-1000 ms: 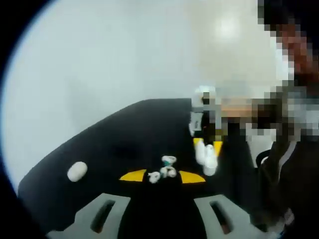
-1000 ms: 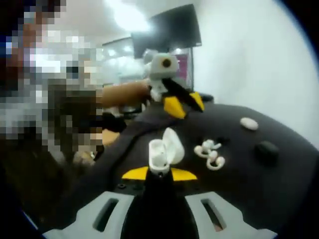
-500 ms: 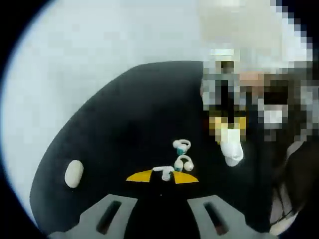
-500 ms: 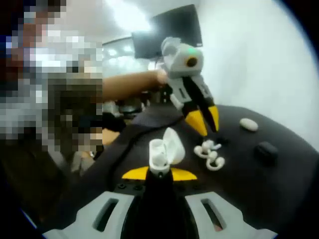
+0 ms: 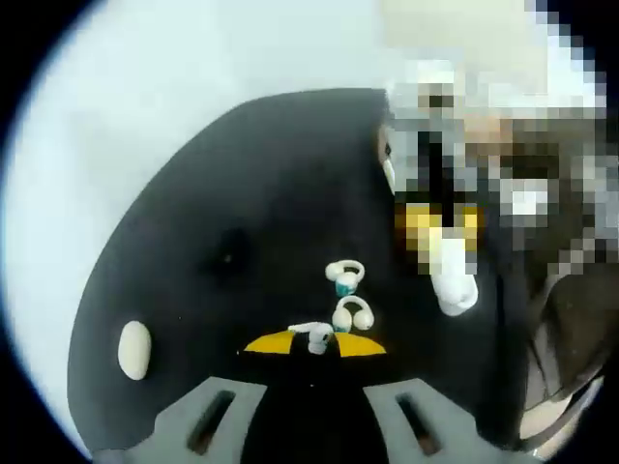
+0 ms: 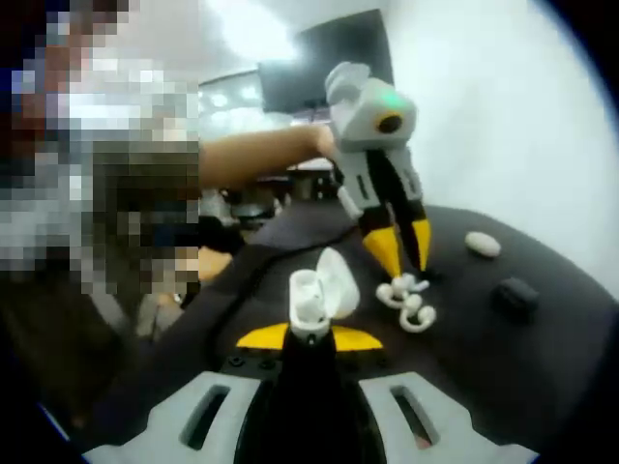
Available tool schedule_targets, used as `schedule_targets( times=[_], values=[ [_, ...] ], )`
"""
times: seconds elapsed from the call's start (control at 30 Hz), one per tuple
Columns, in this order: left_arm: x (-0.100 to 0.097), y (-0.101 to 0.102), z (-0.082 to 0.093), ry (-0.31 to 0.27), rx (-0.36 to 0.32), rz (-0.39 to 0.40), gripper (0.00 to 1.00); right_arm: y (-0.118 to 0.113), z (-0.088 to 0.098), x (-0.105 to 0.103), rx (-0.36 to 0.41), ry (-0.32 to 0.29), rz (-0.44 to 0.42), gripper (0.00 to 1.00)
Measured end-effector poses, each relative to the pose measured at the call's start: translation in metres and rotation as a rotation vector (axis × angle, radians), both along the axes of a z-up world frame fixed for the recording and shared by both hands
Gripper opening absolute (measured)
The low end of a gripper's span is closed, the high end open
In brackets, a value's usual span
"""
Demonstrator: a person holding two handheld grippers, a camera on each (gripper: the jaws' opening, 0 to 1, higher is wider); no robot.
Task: Pick up three earphones and place each one into its charging case using tactile feedback, ensure that each earphone is properly inserted and securely positioned inside the case.
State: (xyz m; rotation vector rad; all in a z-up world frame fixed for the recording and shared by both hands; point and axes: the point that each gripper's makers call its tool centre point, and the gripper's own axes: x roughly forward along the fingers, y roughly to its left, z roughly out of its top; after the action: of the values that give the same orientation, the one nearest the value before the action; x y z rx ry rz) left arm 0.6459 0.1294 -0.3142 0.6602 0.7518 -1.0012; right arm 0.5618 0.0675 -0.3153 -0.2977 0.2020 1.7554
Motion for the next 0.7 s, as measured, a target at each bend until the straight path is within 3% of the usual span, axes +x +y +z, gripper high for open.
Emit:
schedule_targets(
  times=[0.47,0.7],
  values=[
    [0.005,0.001,-0.009,0.008,0.035,-0.001,0.08,0.001,0.001,0.000,0.001,-0.004,0.003,0.17],
    [0.015,0.007,0.014,-0.058,-0.005,0.029,0.08,0.002,0.000,0.000,0.001,0.001,0.005,0.17]
  ],
)
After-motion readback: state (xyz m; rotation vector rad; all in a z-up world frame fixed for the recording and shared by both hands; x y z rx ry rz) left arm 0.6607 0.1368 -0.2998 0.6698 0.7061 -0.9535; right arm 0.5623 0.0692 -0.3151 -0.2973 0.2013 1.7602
